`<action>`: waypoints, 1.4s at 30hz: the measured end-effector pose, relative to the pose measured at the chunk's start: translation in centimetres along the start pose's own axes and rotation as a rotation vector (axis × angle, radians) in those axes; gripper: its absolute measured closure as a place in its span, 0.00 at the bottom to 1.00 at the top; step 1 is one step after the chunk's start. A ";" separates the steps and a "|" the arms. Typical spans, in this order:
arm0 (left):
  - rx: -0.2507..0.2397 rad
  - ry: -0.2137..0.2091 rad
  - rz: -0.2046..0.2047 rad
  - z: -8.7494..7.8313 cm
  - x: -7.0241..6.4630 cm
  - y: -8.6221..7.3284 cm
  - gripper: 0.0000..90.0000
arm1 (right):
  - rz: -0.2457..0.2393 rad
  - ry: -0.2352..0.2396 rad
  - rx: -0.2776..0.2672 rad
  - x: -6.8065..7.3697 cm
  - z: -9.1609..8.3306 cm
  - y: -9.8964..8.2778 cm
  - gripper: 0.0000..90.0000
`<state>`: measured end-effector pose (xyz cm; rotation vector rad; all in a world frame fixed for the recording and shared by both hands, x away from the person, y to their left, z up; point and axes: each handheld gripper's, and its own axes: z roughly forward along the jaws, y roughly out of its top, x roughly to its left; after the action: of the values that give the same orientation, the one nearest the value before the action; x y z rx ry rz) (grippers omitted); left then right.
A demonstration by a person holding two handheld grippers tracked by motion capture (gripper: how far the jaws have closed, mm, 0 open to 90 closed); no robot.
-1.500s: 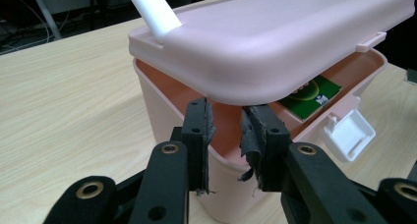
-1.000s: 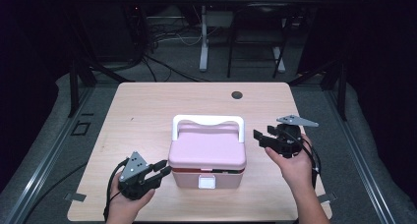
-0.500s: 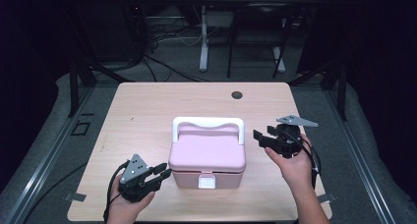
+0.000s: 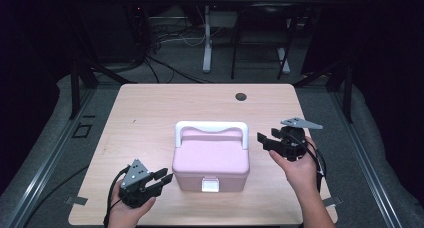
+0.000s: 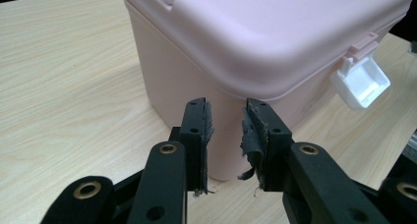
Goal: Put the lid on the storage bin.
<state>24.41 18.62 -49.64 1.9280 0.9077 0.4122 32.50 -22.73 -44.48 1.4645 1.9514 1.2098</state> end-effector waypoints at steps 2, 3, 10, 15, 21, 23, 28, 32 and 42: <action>-0.005 0.001 -0.001 -0.1 0.1 0.0 0.78 | 0.001 0.001 -0.012 0.0 0.1 0.0 0.47; -0.007 0.002 -0.006 -0.1 0.2 0.0 0.77 | -0.002 0.000 0.003 0.0 0.0 0.0 0.47; -0.019 0.024 -0.028 -0.2 0.9 -0.2 0.70 | -0.003 0.000 0.002 0.0 -0.1 0.0 0.47; -0.019 0.035 -0.040 -0.2 1.2 -0.3 0.68 | -0.001 0.000 -0.014 0.0 0.0 0.0 0.47; -0.029 0.058 -0.060 -0.2 2.0 -0.5 0.65 | -0.004 -0.003 -0.009 0.0 -0.1 0.0 0.46; -0.030 0.059 -0.064 -0.2 2.1 -0.5 0.65 | -0.005 -0.004 -0.007 0.0 -0.1 0.0 0.46; -0.025 0.073 -0.073 -0.1 2.7 -0.7 0.65 | -0.008 -0.008 -0.011 0.0 0.0 -0.1 0.46; -0.019 0.081 -0.082 0.1 3.0 -1.0 0.64 | -0.017 -0.013 0.005 0.0 0.2 -0.2 0.47; -0.004 0.088 -0.081 0.5 3.2 -1.3 0.62 | -0.036 -0.026 0.003 0.1 0.5 -0.4 0.47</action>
<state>26.32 21.07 -51.33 1.8750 1.0374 0.4537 32.65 -22.49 -45.12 1.4329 1.9552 1.1674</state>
